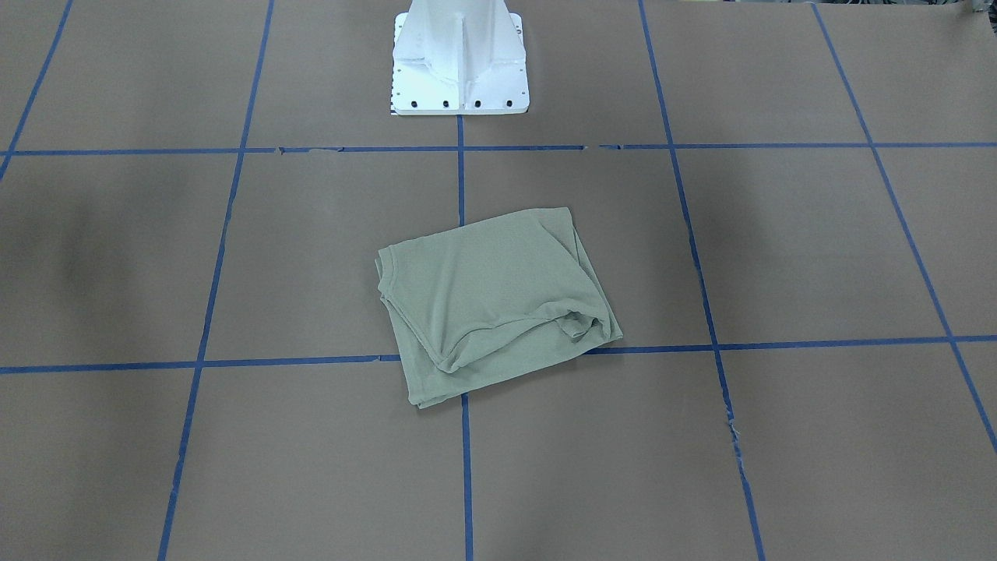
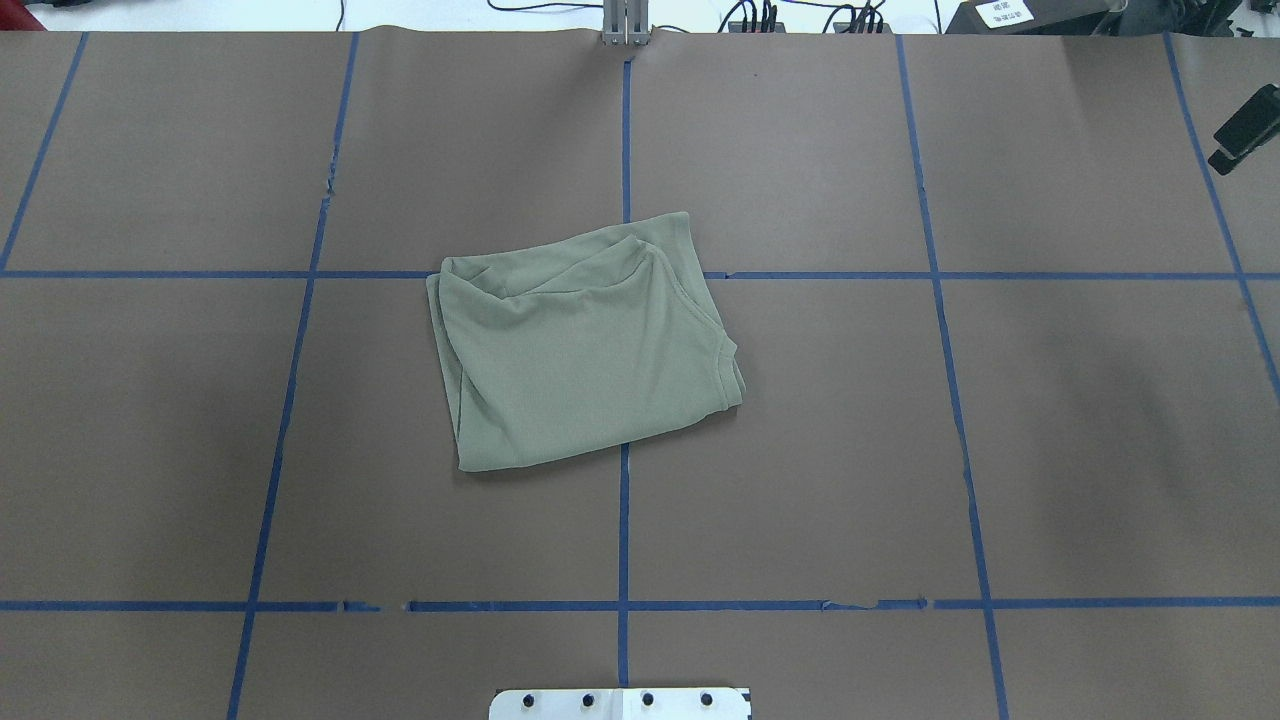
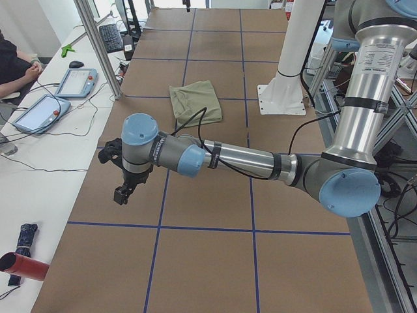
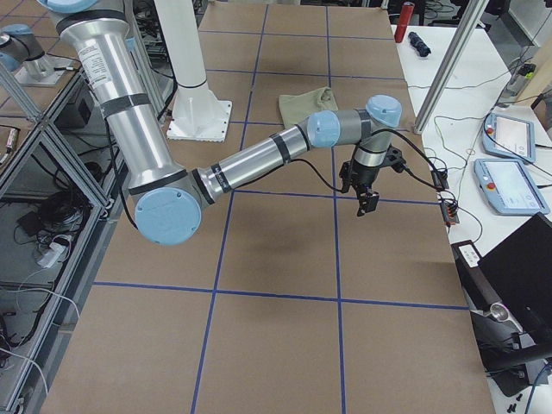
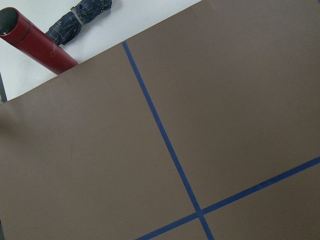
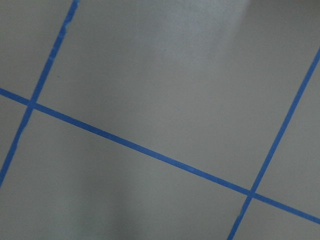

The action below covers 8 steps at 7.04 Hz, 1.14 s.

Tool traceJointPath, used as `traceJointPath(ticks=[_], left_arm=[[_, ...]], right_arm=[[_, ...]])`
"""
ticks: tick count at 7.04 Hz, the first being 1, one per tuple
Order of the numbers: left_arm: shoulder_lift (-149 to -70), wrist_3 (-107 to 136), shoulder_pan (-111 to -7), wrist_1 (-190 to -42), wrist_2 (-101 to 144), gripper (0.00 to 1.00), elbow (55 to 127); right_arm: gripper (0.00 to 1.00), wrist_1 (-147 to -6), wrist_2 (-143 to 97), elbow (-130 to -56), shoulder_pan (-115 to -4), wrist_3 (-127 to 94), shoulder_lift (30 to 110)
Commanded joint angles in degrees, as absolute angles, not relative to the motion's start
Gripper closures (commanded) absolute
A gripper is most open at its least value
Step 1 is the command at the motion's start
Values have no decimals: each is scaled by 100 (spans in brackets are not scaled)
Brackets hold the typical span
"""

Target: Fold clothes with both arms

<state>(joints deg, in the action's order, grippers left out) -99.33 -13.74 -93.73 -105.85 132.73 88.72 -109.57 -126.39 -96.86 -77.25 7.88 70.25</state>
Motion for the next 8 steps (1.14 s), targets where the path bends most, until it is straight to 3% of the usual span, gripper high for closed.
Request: traceJointPath(ticks=[1,3,6,8], left_arm=[[-9249,-1362,-9492,-11774,13333,0,8519],[-9272,-1327,-9501,-11377,13044,0,8454],[-9475,-1327,-9153,-8763,12534,0,9182],[-9318,-1310,-9009,-8086,12708,0,9597]], right_arm=[[0,-10497,-12656,-9650,-7856,615,7607],[0,-10283,-12979,-9650,-8076,589,8197],[0,-10134,-13200,-9642,-8401,598,8639],[0,-10134,-13612,-9642,-8621,606,8893]])
